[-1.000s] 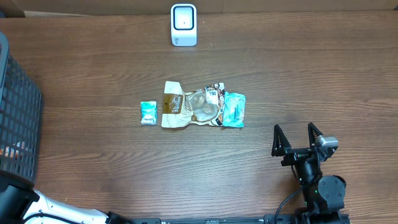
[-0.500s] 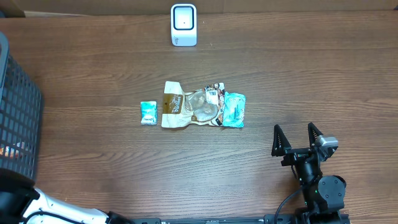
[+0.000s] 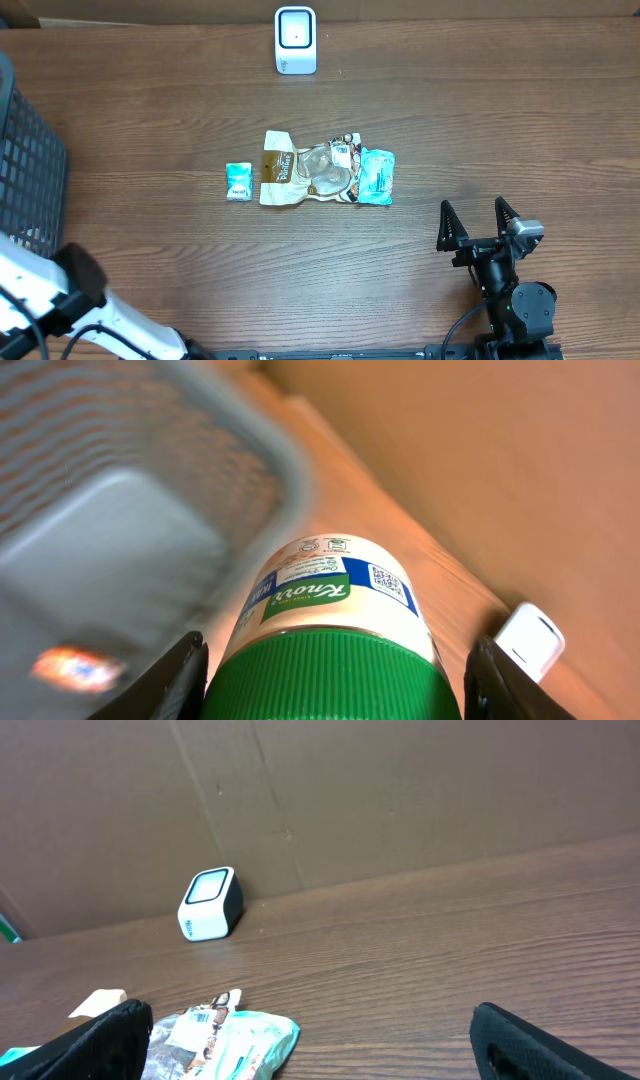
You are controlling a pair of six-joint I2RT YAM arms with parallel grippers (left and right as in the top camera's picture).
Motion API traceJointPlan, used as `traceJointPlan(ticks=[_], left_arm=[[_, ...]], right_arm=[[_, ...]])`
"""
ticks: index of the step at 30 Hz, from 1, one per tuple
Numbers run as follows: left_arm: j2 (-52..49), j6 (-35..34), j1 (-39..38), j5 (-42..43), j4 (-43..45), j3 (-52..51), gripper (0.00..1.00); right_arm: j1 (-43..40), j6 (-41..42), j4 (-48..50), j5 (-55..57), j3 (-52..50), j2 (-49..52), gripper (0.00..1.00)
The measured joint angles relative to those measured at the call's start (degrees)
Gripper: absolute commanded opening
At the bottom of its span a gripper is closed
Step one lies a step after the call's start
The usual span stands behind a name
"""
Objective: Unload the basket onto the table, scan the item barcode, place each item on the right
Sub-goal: 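Carry the Knorr jar out and set it upright left of the bag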
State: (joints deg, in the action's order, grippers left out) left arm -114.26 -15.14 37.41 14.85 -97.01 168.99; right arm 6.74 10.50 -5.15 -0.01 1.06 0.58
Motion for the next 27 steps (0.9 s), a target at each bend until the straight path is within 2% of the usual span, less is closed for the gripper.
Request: traceJointPlan(ticks=[4,6,14,19,27], left_arm=[[2.0,2.3,-11.7,0.5,0.0,-0.1,0.27],[2.8,3.7,-17.4,0.4,0.1,-4.0,0.28],[2.4,10.5,-27.3,0.1,0.1,-31.5,0.22],[2.1,17.1,-33.4,4.3,0.4,-46.8,0.21],[1.9,23.8,-44.9,6.0,0.8,-49.9,0.19]], right_arm=[[0.0,0.0,0.0,0.0,0.0,0.0,1.00],[0.0,0.0,0.0,0.0,0.0,0.0,1.00],[0.0,0.0,0.0,0.0,0.0,0.0,1.00],[0.0,0.0,0.0,0.0,0.0,0.0,1.00],[0.0,0.0,0.0,0.0,0.0,0.0,1.00]])
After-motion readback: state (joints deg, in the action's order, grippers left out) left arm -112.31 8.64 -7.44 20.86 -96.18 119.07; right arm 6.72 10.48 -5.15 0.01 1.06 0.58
